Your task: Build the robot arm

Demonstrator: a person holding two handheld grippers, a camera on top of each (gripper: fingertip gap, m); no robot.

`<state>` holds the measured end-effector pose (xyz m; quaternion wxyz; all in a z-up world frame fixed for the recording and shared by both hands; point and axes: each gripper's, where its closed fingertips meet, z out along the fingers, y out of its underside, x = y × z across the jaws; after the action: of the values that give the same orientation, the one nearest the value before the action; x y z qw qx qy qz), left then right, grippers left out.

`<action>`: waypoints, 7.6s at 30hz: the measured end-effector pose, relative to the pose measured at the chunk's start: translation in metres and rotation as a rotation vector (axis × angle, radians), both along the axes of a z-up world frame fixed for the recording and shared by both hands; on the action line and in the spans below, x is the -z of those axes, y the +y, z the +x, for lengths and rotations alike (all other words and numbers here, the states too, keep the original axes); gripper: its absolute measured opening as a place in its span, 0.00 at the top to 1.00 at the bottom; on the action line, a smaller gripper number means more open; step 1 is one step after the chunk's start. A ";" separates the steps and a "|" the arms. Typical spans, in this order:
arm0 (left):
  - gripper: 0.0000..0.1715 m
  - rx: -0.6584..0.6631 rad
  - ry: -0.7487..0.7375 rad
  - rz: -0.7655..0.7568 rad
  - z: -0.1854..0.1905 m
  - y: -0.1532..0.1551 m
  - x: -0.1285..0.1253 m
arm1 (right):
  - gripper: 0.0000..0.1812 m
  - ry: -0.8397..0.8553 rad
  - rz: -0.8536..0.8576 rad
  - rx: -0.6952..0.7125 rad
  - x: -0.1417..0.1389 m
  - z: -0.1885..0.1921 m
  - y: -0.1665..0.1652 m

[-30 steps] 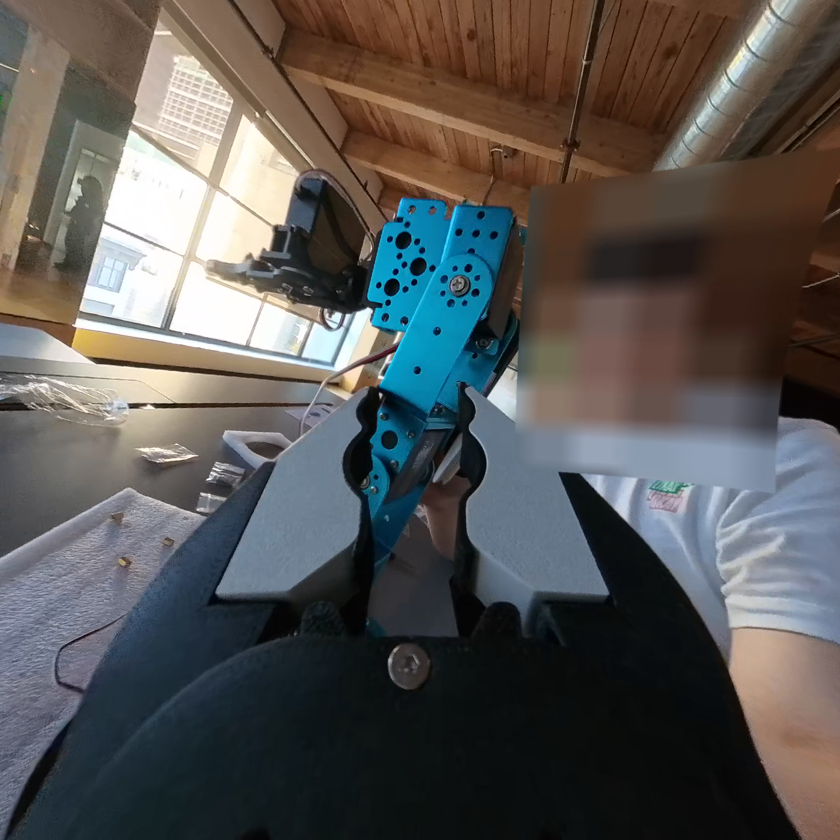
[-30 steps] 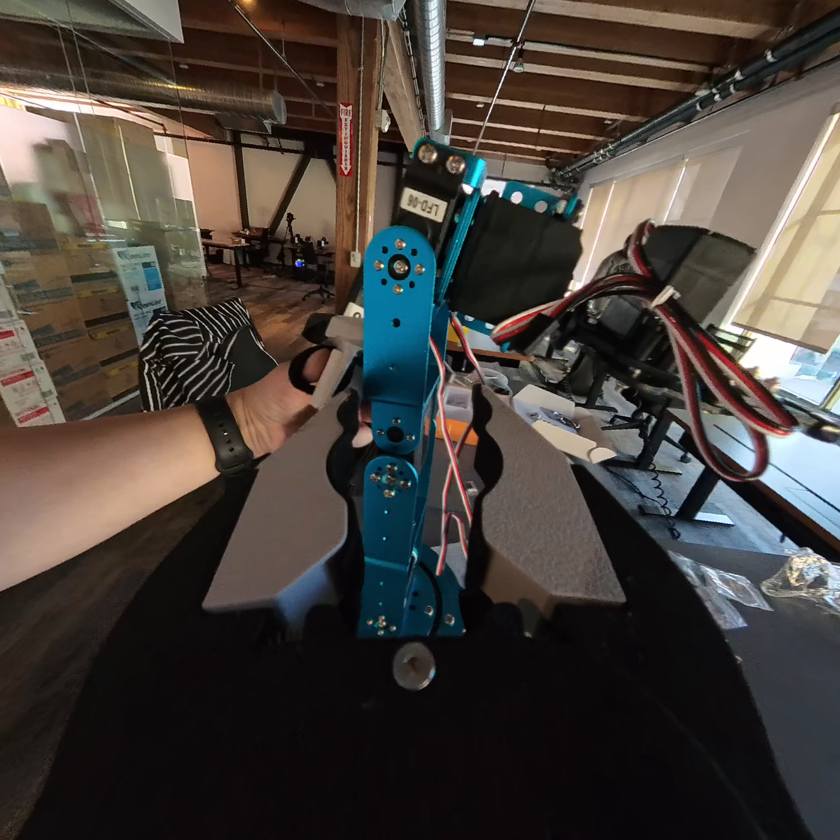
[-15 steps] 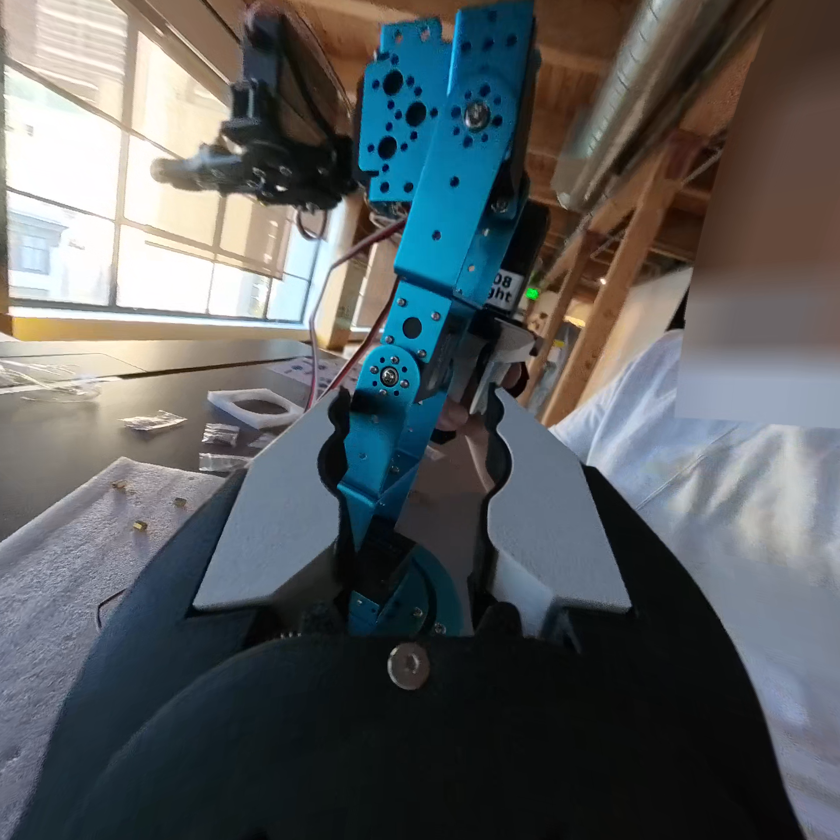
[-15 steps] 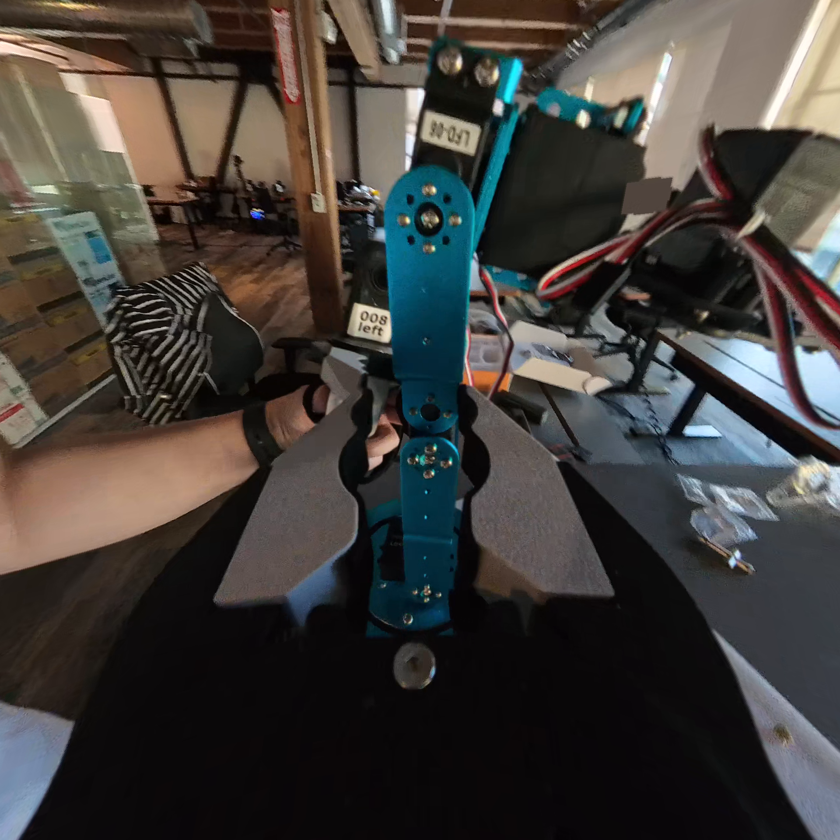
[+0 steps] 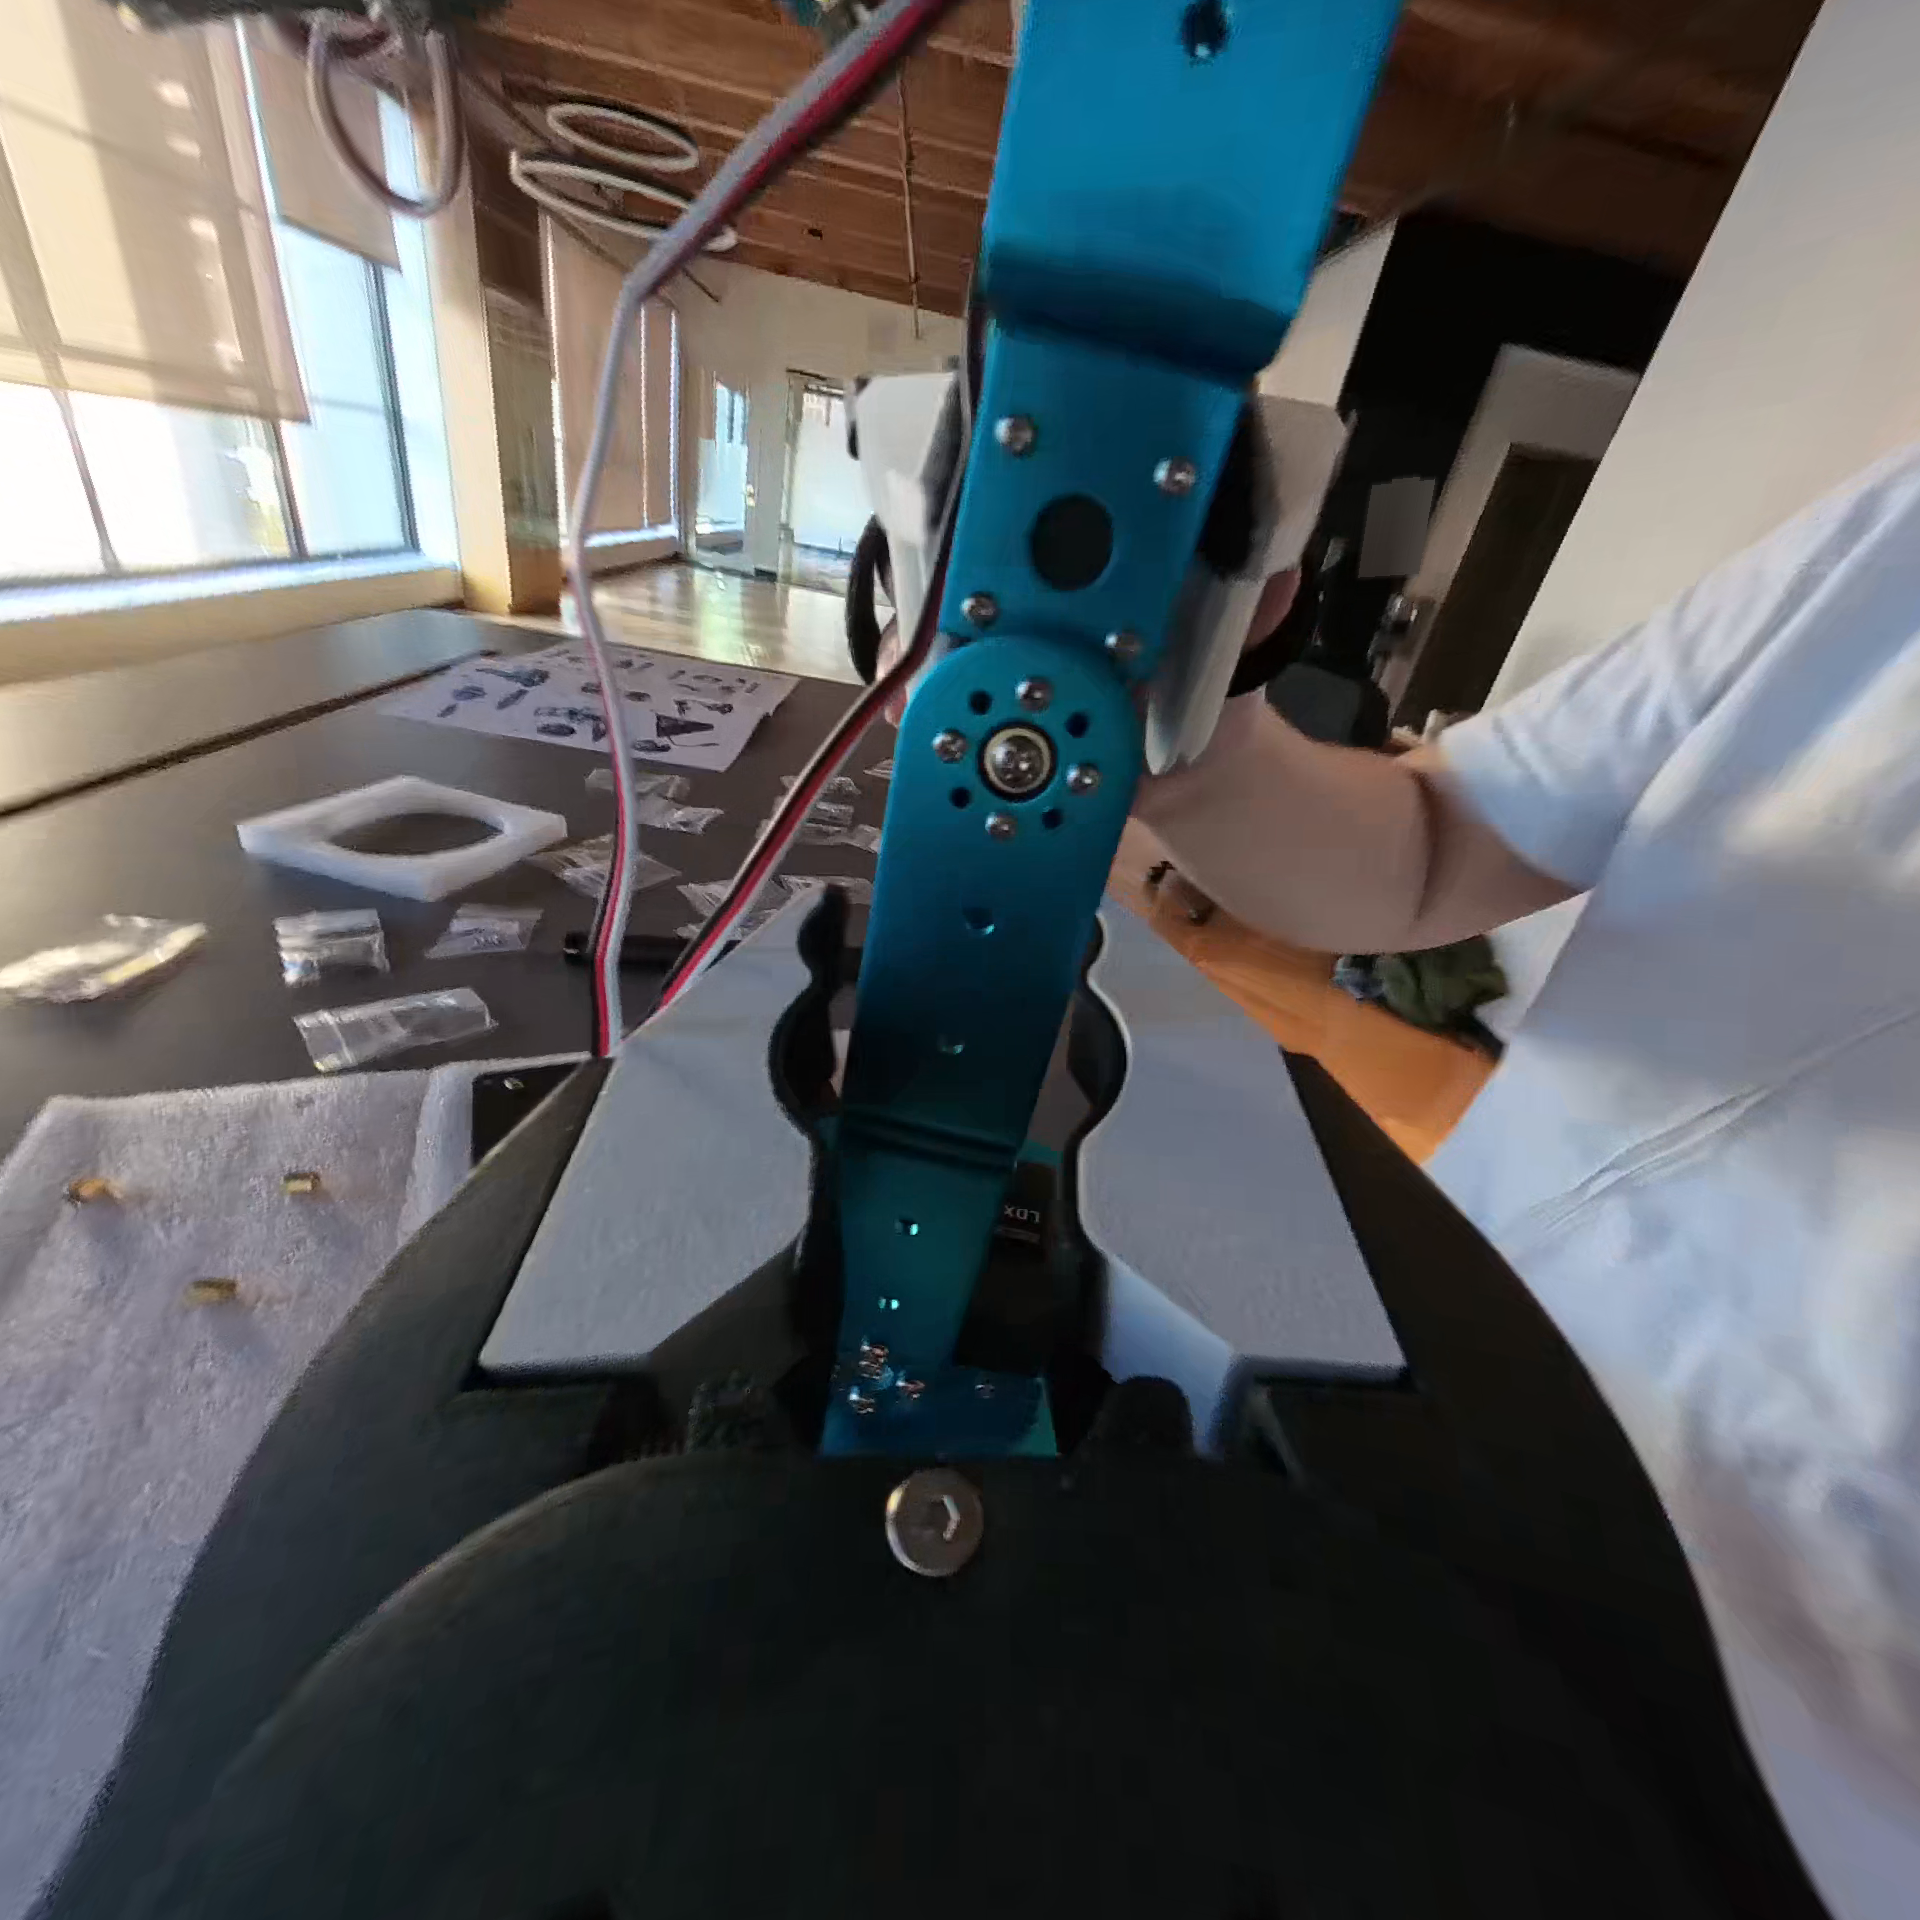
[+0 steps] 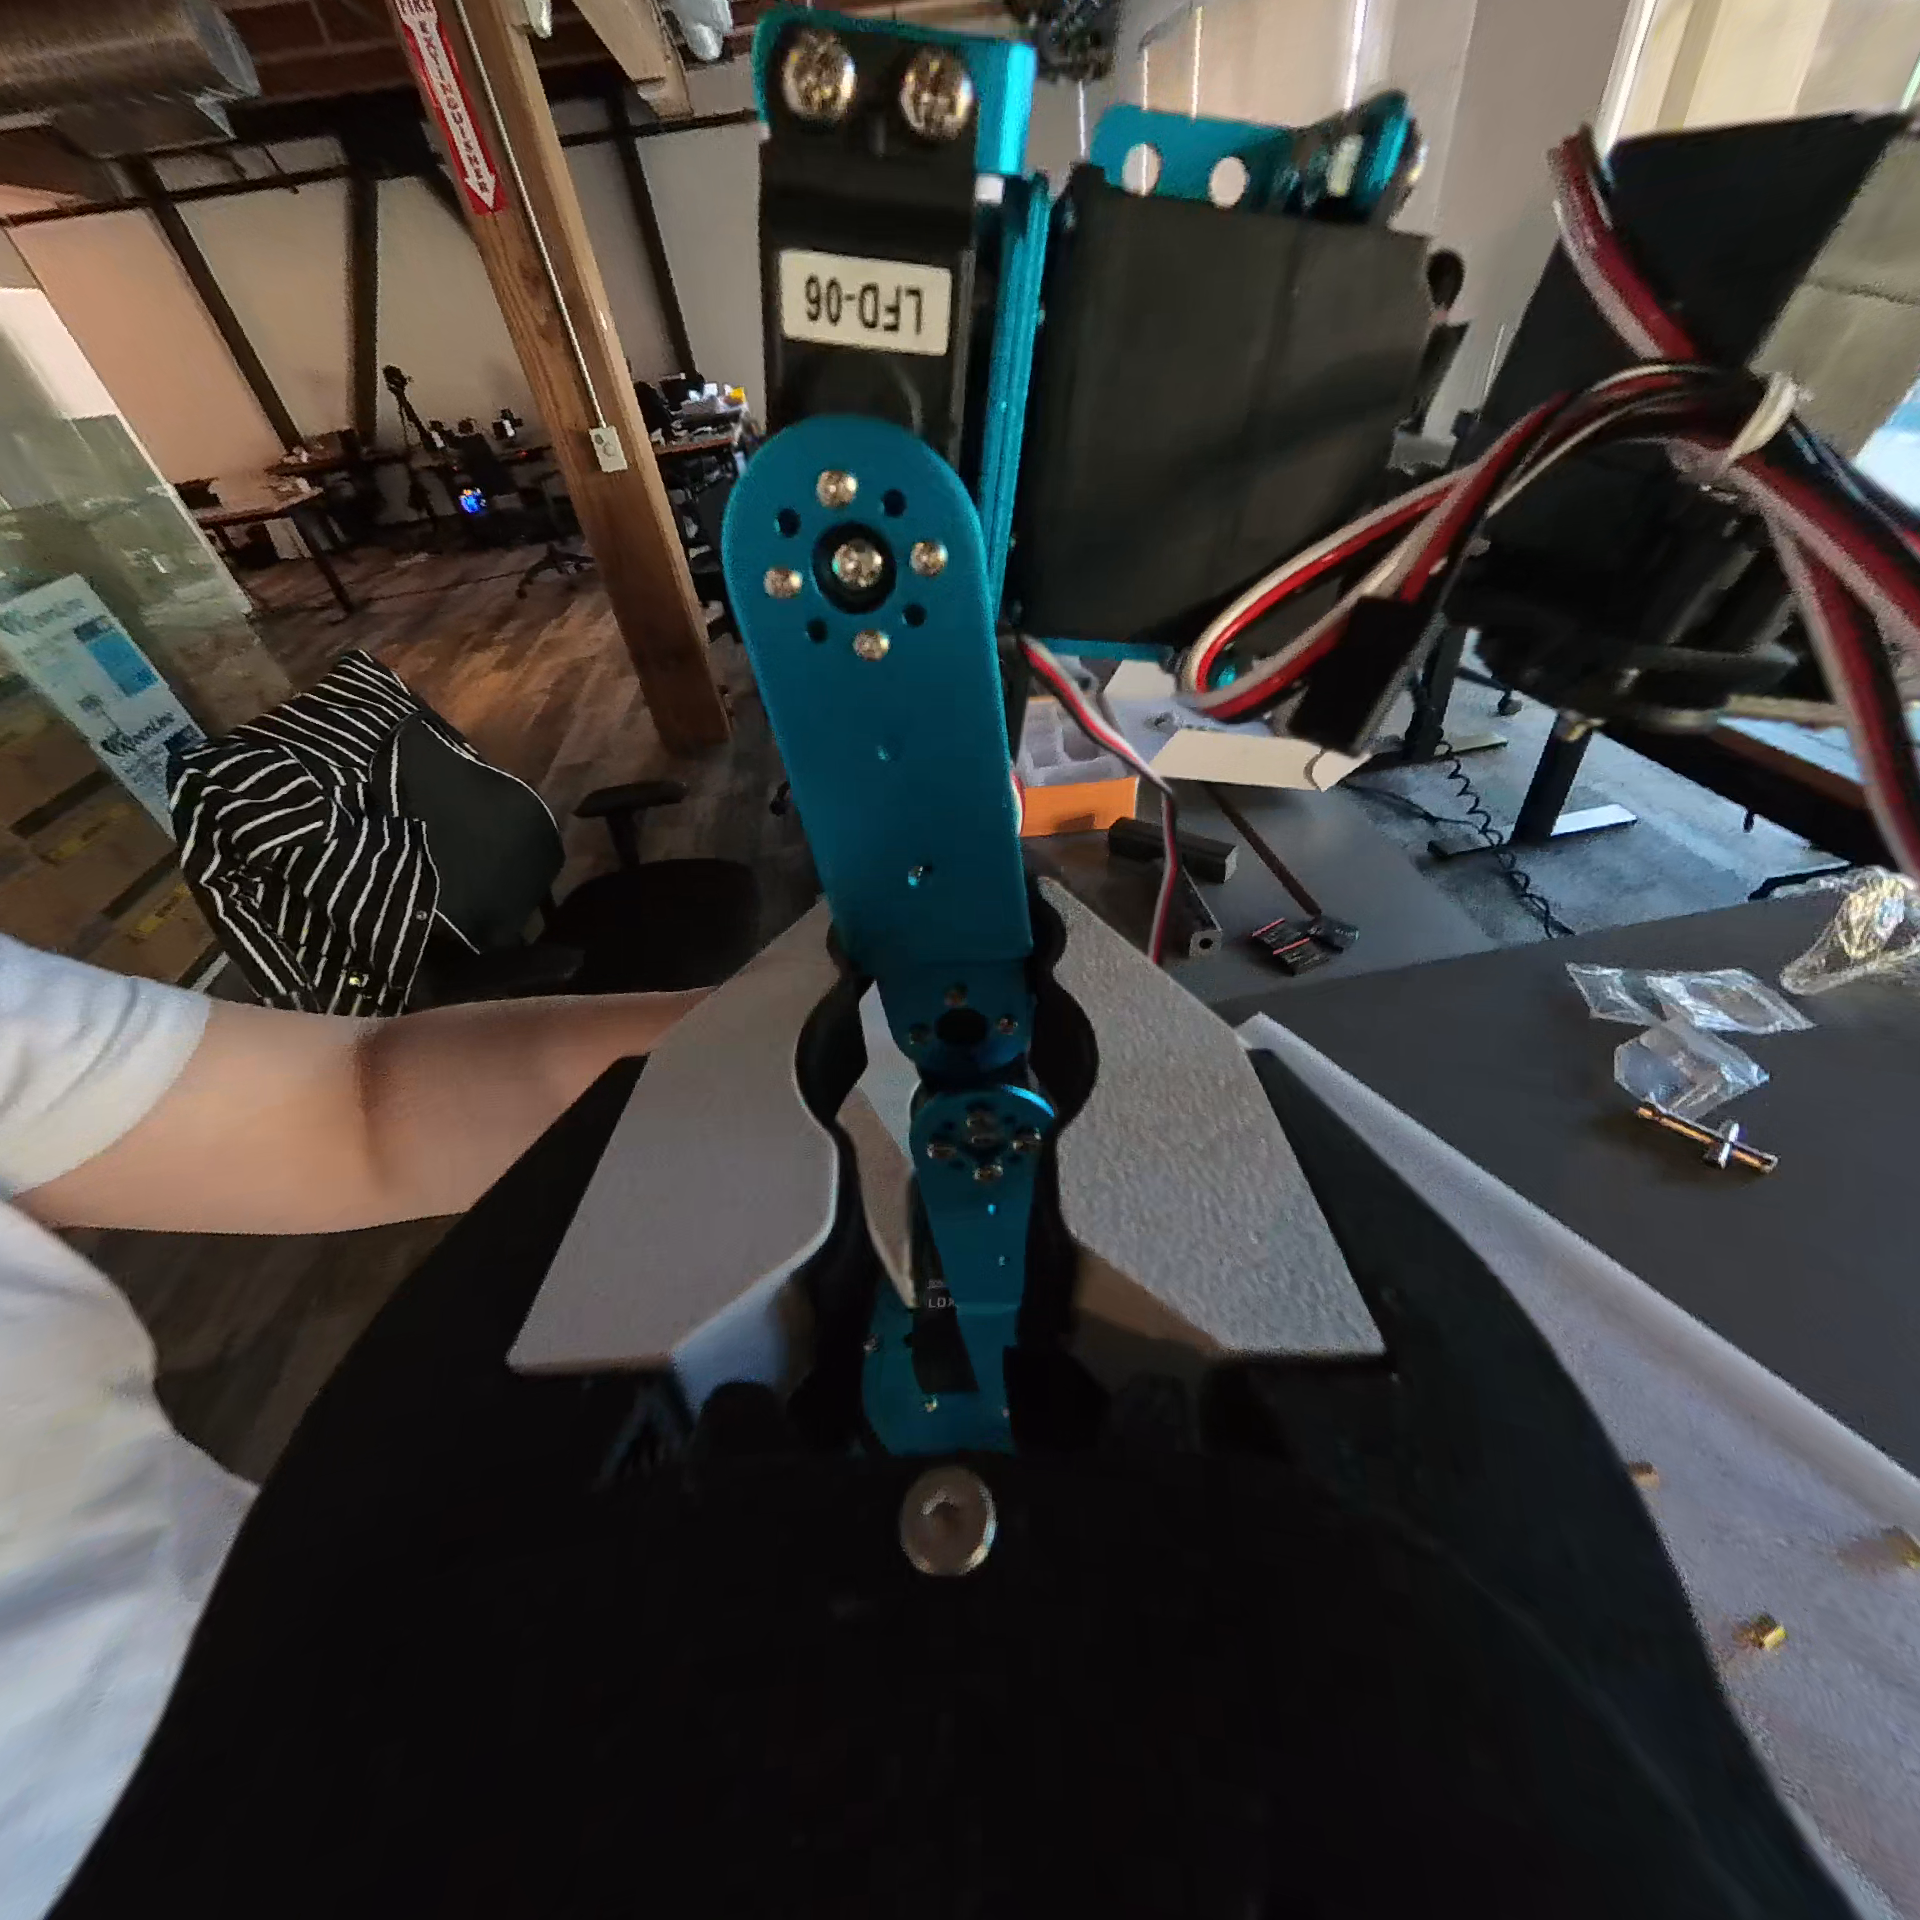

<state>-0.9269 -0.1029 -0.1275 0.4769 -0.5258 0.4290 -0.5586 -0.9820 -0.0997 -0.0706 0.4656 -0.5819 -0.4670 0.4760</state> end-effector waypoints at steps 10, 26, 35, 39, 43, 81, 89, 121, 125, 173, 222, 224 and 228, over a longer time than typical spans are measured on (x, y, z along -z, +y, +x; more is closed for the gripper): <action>0.80 -0.007 0.147 0.092 0.012 -0.004 0.027 | 0.85 0.005 -0.085 0.030 -0.003 0.000 -0.002; 0.79 -0.036 0.163 0.101 0.010 -0.005 0.028 | 0.84 -0.022 -0.244 0.033 -0.001 0.000 -0.003; 0.80 -0.019 0.166 0.095 0.017 -0.005 0.030 | 0.76 -0.077 0.068 -0.044 -0.019 0.024 -0.001; 0.76 -0.036 0.111 0.105 0.013 -0.007 0.023 | 0.74 -0.092 0.097 -0.057 -0.031 0.040 -0.010; 0.67 -0.101 0.079 0.085 -0.001 -0.011 0.018 | 0.71 -0.161 0.241 0.009 -0.018 0.055 -0.017; 0.89 -0.273 0.106 0.141 -0.027 0.091 -0.074 | 0.80 -0.106 0.072 -0.269 -0.003 -0.010 0.087; 0.89 -0.283 0.044 0.201 -0.045 0.130 -0.119 | 0.80 -0.148 0.160 -0.256 -0.047 -0.027 0.126; 0.89 -0.289 -0.011 0.115 -0.007 0.007 -0.177 | 0.81 -0.120 0.136 -0.259 -0.106 0.012 0.001; 0.89 -0.305 0.003 0.120 -0.009 0.013 -0.193 | 0.80 -0.126 0.136 -0.277 -0.121 0.011 0.008; 0.89 -0.230 0.103 0.050 -0.040 0.120 -0.070 | 0.81 -0.211 0.038 -0.168 0.004 -0.018 0.114; 0.89 -0.432 -0.192 0.255 -0.042 0.017 -0.025 | 0.81 -0.440 0.439 -0.313 0.051 -0.015 0.013; 0.89 -0.434 -0.201 0.259 -0.043 0.015 -0.025 | 0.81 -0.455 0.453 -0.311 0.051 -0.016 0.012; 0.89 -0.457 -0.195 0.276 -0.043 0.013 -0.024 | 0.81 -0.466 0.505 -0.316 0.051 -0.015 0.011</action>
<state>-0.9698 -0.0898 -0.1030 0.6967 -0.4828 0.3235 -0.4206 -0.9968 -0.0890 -0.1212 0.3964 -0.4622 -0.7470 0.2670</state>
